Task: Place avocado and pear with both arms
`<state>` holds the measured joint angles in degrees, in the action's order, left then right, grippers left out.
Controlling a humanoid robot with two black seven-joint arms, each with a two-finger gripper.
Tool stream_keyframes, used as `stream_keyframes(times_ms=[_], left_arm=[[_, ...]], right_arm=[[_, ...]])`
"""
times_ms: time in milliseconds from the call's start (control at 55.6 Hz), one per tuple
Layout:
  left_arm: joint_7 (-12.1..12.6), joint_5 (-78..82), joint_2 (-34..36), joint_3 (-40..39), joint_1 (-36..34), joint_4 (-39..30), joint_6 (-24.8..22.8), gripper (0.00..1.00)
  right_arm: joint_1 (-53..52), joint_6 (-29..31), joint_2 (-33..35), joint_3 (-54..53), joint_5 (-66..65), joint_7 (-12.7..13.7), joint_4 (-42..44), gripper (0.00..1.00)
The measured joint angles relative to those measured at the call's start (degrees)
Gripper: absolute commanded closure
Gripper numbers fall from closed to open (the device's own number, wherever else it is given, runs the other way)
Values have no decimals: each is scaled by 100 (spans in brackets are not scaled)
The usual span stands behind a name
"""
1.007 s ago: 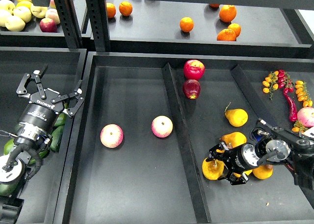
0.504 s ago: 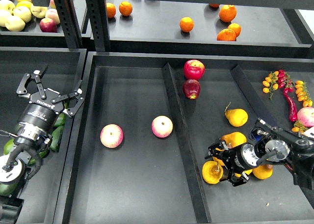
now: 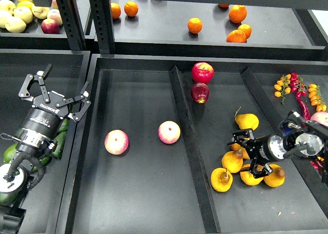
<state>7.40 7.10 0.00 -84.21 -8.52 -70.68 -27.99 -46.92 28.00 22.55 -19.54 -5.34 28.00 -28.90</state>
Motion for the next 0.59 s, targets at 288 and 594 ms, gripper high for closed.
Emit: stream_keyframes(times_ms=[288,594], left_arm=[[40,0,0,-14,15,-1,-2,0],[-9,-7,0,-3,26,-9,-2,0]], right_arm=[[938,0,-571,-2750,882,0,-51,0],[1300,0,-1736,-5028,940,0,-60,0]])
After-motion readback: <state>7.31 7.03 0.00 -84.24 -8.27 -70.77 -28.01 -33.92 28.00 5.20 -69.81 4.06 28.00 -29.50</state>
